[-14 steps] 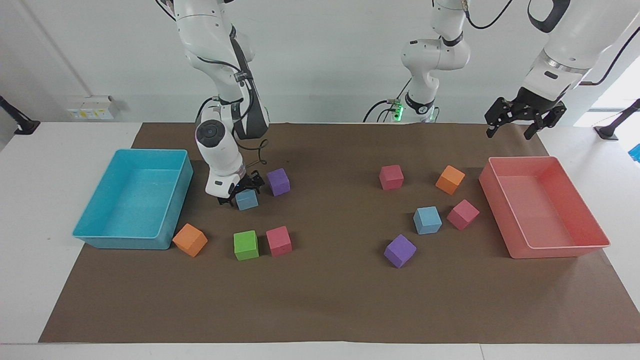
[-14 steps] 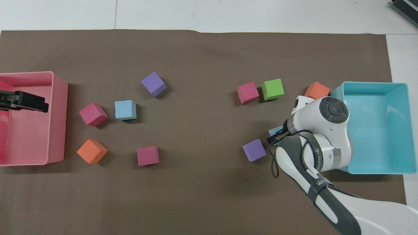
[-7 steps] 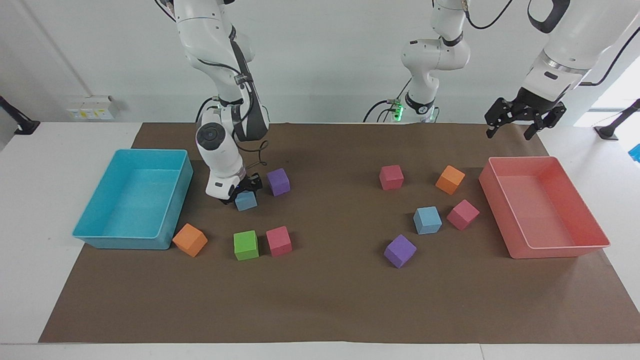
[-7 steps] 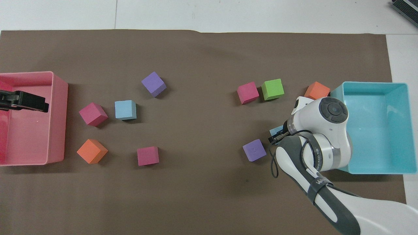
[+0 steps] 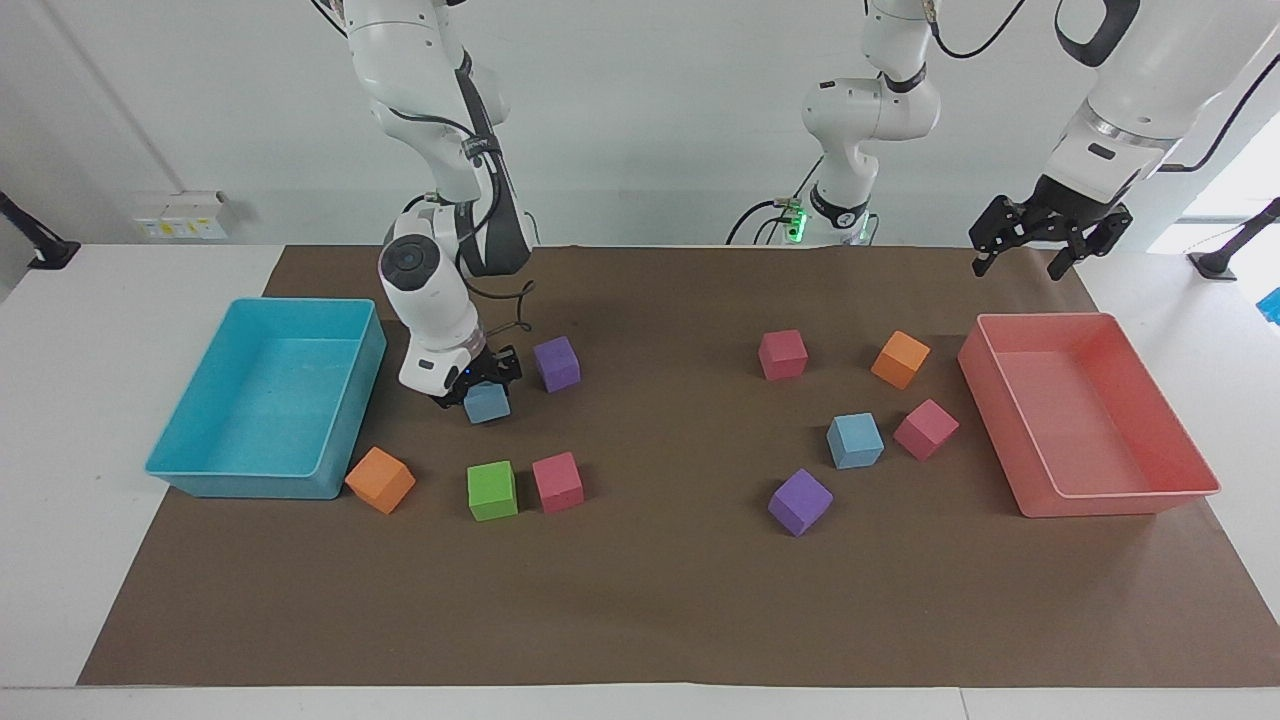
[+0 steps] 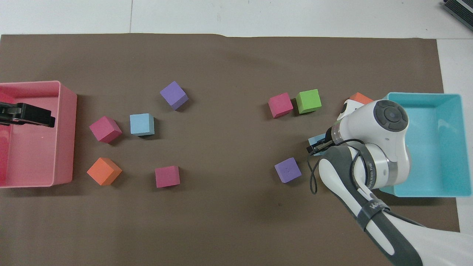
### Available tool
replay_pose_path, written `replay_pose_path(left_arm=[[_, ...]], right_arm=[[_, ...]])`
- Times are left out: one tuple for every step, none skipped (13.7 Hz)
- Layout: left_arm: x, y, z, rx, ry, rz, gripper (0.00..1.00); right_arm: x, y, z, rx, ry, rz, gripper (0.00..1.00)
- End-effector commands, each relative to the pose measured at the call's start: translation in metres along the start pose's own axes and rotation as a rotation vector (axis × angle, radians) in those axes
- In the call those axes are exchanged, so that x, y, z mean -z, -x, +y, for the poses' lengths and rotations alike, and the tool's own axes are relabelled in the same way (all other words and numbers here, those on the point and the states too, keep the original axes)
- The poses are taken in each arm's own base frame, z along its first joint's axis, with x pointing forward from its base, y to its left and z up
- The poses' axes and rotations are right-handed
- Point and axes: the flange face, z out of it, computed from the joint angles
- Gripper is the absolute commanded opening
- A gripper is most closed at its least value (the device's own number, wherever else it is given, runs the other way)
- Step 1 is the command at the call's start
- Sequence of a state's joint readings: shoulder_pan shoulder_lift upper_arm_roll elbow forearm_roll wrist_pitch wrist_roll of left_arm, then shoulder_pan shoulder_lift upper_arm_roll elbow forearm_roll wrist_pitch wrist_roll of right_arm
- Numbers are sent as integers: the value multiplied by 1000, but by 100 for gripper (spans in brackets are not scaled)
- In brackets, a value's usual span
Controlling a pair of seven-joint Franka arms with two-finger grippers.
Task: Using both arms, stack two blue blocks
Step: 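Lower the right gripper onto the light-blue cube and close on it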
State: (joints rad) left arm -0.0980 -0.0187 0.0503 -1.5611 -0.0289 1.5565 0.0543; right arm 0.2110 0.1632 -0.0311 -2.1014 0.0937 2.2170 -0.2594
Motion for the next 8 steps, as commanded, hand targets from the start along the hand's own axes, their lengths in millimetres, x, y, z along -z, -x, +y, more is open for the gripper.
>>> replay_pose_path(left_arm=[[3, 8, -9, 14, 6, 10, 100], [4, 8, -9, 17, 5, 11, 100], [4, 7, -8, 21, 5, 14, 100], [3, 7, -8, 22, 5, 13, 100], [3, 7, -7, 21, 5, 11, 100], [3, 7, -8, 22, 5, 10, 100], [2, 7, -8, 22, 6, 8, 100], [3, 8, -7, 22, 6, 8, 100]], right_arm=[[51, -5, -1, -78, -19, 14, 0], [64, -8, -1, -98, -23, 6, 0], [75, -11, -3, -126, -24, 0, 0], [81, -15, -7, -152, -18, -4, 0], [82, -18, -13, -164, -11, -3, 0], [82, -20, -18, -173, -8, 5, 0], [86, -27, -30, -176, -15, 12, 0], [89, -30, -32, -190, -12, 14, 0]])
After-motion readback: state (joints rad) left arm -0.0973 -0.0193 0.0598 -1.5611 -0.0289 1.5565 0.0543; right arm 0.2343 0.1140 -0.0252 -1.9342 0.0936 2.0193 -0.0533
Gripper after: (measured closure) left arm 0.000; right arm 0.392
